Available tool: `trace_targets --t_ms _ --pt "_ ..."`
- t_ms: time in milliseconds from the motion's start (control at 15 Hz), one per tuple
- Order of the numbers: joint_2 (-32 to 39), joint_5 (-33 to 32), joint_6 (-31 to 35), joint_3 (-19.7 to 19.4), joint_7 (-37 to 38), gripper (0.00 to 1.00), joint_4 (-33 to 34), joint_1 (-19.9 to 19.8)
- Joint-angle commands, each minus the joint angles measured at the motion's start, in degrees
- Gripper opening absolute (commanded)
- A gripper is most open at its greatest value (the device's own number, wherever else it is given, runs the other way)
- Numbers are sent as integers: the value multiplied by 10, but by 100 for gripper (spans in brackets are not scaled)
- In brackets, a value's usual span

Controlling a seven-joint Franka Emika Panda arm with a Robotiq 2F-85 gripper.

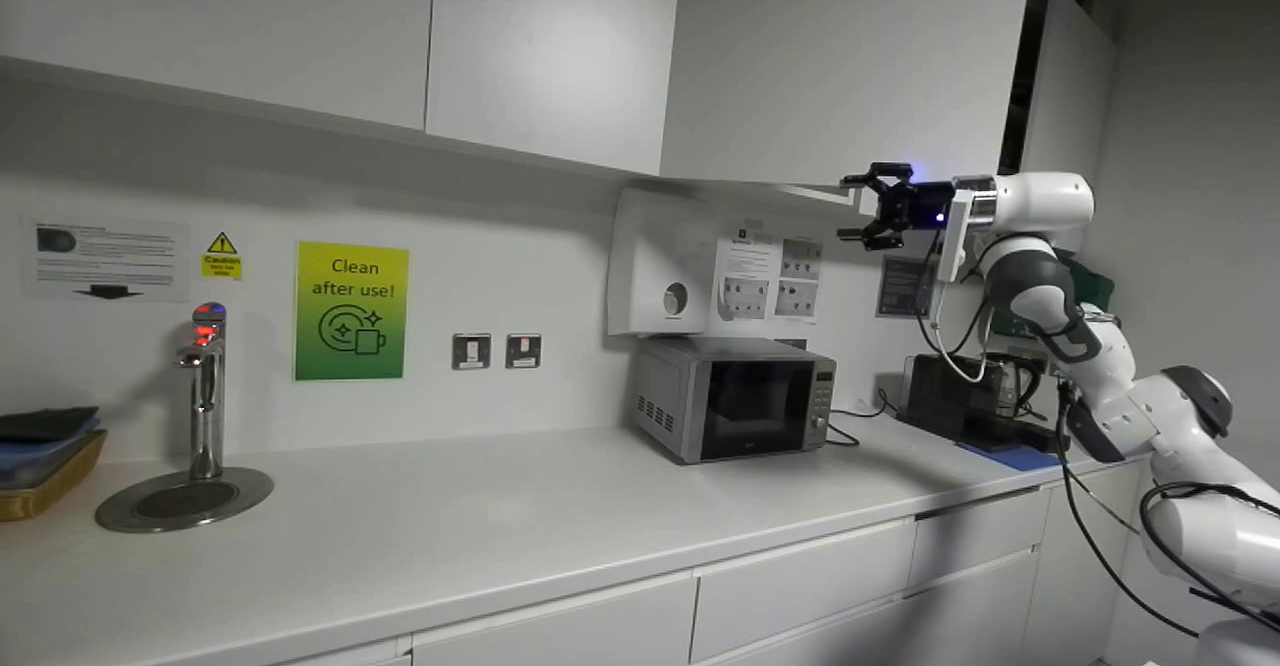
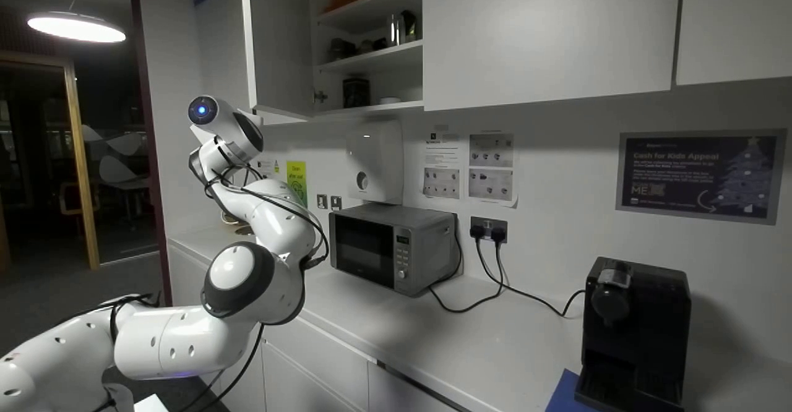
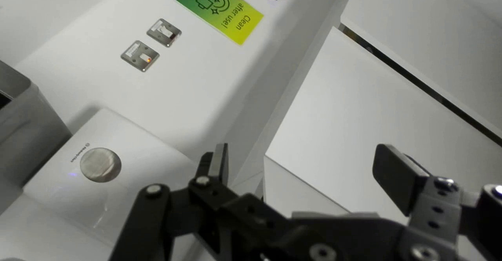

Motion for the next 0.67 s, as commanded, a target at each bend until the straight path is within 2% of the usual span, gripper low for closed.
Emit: trace_targets --t_ms 0,600 --pt "-5 59 -56 21 -12 100 5 6" --pt "-15 175 -149 42 -11 100 15 14"
